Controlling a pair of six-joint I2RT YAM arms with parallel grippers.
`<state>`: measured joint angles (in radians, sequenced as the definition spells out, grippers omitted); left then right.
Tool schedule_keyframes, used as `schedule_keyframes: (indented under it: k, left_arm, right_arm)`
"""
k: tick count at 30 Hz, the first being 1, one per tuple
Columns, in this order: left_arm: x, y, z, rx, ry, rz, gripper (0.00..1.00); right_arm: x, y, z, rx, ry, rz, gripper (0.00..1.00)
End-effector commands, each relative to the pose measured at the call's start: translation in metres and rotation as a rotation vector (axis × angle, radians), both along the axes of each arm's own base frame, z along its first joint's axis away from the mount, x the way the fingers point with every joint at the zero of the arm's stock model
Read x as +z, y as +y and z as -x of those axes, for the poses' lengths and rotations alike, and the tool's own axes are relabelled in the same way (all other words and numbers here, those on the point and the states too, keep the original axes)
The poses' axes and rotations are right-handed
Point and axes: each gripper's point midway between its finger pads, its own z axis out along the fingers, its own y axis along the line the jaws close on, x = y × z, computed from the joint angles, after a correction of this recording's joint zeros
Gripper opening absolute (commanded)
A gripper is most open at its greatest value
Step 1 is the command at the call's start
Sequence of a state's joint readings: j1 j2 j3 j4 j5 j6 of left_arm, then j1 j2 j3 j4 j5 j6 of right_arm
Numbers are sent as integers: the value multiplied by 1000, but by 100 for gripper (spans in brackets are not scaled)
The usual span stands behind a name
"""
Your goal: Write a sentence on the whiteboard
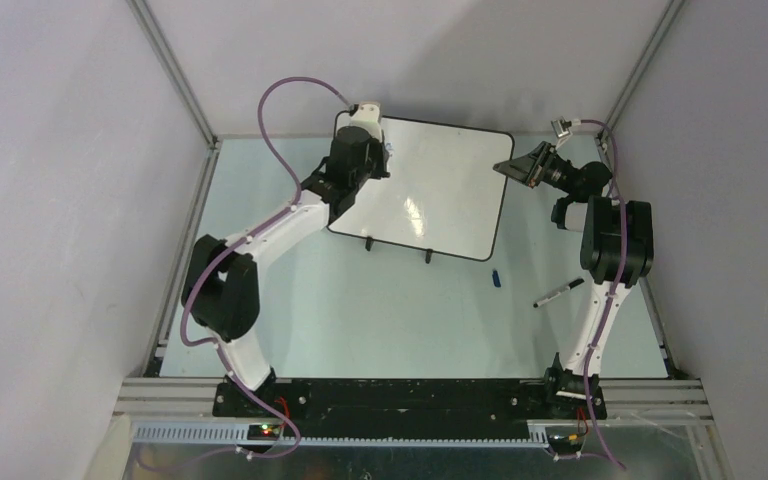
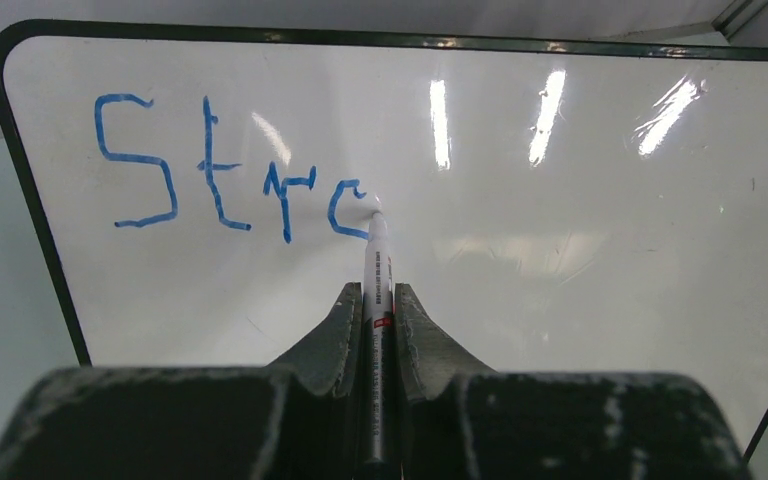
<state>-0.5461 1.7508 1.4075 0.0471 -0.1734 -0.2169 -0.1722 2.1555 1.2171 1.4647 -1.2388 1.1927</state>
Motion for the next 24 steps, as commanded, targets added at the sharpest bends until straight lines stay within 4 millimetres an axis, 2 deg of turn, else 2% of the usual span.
schedule_keyframes:
  k: [1, 24]
  left_arm:
    - [24, -7, -8, 0, -55, 6, 0]
    - [25, 2, -15, 53, -57, -15, 0]
  right_arm:
    - [33, -3, 8, -6, -89, 10, 0]
    - [33, -3, 9, -4, -88, 11, 0]
